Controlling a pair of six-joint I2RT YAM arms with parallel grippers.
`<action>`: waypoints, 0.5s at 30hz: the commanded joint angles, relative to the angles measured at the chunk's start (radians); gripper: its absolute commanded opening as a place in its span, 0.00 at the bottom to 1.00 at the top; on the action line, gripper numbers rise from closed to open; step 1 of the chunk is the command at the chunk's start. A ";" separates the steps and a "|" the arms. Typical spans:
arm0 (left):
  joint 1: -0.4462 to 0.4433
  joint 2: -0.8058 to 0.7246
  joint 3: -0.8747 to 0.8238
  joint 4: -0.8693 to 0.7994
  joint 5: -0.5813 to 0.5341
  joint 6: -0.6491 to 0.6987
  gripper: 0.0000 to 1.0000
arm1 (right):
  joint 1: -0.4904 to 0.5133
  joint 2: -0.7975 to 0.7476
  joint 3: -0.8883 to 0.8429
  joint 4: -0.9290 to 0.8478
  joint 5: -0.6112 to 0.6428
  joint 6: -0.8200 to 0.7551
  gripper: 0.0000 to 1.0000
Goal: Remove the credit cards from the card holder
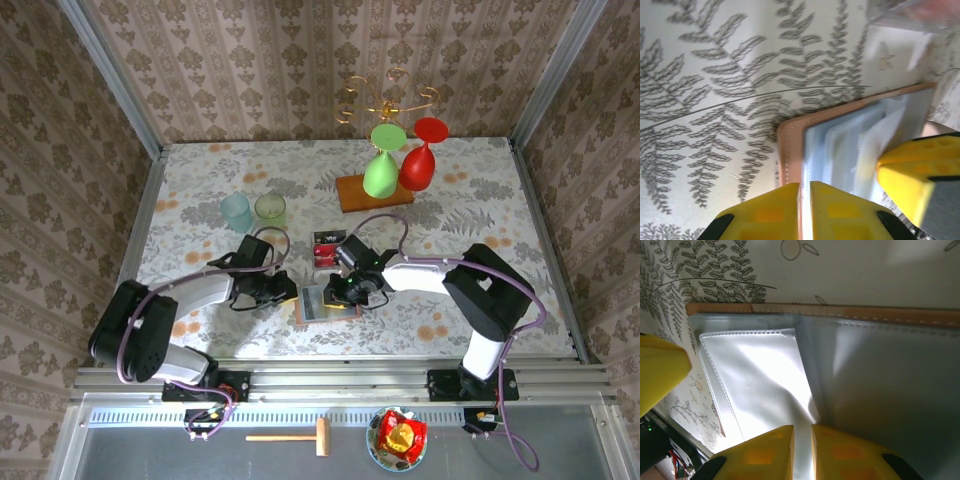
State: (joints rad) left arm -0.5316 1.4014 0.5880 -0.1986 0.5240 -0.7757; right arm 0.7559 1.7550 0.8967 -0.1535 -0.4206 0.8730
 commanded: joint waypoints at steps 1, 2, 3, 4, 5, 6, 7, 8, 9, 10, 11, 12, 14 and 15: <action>-0.025 -0.030 0.041 0.010 0.010 -0.049 0.19 | -0.023 -0.022 -0.050 0.087 -0.038 0.040 0.17; -0.035 -0.026 0.044 0.026 0.017 -0.064 0.21 | -0.027 -0.020 -0.062 0.107 -0.049 0.050 0.17; -0.042 -0.021 0.045 0.040 0.022 -0.077 0.22 | -0.031 -0.017 -0.071 0.129 -0.060 0.058 0.17; -0.051 -0.010 0.047 0.056 0.027 -0.092 0.24 | -0.035 -0.013 -0.081 0.150 -0.070 0.067 0.16; -0.061 0.000 0.048 0.072 0.032 -0.105 0.24 | -0.039 -0.011 -0.091 0.171 -0.078 0.076 0.16; -0.070 0.011 0.049 0.089 0.037 -0.115 0.25 | -0.042 -0.010 -0.101 0.192 -0.086 0.083 0.16; -0.077 0.021 0.049 0.102 0.039 -0.125 0.25 | -0.044 -0.008 -0.107 0.206 -0.091 0.089 0.16; -0.084 0.032 0.050 0.111 0.040 -0.137 0.25 | -0.045 -0.006 -0.115 0.222 -0.097 0.097 0.16; -0.092 0.044 0.052 0.116 0.038 -0.145 0.25 | -0.047 -0.006 -0.121 0.234 -0.101 0.101 0.16; -0.098 0.053 0.054 0.117 0.035 -0.148 0.25 | -0.047 -0.006 -0.126 0.243 -0.102 0.105 0.16; -0.104 0.064 0.057 0.113 0.030 -0.151 0.25 | -0.049 -0.005 -0.131 0.251 -0.105 0.111 0.16; -0.109 0.072 0.059 0.113 0.025 -0.152 0.25 | -0.049 -0.007 -0.135 0.261 -0.106 0.114 0.16; -0.116 0.089 0.065 0.107 0.018 -0.155 0.25 | -0.049 -0.005 -0.144 0.278 -0.109 0.124 0.16; -0.118 0.097 0.068 0.105 0.018 -0.157 0.25 | -0.049 -0.006 -0.146 0.284 -0.111 0.128 0.16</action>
State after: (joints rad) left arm -0.6395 1.4799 0.6296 -0.1001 0.5423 -0.9062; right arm 0.7113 1.7519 0.7761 0.0998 -0.5232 0.9726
